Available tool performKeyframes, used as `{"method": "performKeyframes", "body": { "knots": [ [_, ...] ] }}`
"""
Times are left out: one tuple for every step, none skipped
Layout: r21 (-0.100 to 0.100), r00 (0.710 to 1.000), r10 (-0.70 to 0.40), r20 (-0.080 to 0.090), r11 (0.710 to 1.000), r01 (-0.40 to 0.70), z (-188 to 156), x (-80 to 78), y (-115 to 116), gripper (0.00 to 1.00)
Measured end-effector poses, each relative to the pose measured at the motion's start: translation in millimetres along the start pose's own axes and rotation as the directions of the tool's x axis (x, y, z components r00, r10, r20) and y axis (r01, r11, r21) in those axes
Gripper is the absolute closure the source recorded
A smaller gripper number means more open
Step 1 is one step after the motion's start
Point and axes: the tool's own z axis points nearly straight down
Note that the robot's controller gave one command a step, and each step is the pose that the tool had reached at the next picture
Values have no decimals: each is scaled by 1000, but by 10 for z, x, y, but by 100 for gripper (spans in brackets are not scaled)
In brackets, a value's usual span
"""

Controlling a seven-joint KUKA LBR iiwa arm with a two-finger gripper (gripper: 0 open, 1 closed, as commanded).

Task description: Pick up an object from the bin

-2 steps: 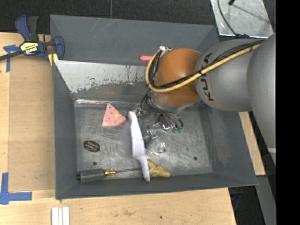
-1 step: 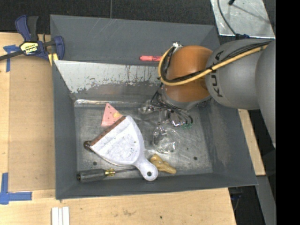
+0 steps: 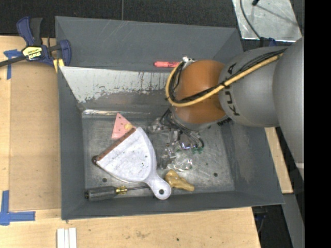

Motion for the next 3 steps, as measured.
{"method": "performKeyframes", "body": {
  "knots": [
    [-8, 997, -74, 0, 997, 74, -26, 205, 387, 0],
    [-5, 984, -180, 1, 984, 180, -10, 670, 123, 0],
    [-8, 975, -221, -9, 975, 221, -362, 700, -191, 0]
  ]
}}
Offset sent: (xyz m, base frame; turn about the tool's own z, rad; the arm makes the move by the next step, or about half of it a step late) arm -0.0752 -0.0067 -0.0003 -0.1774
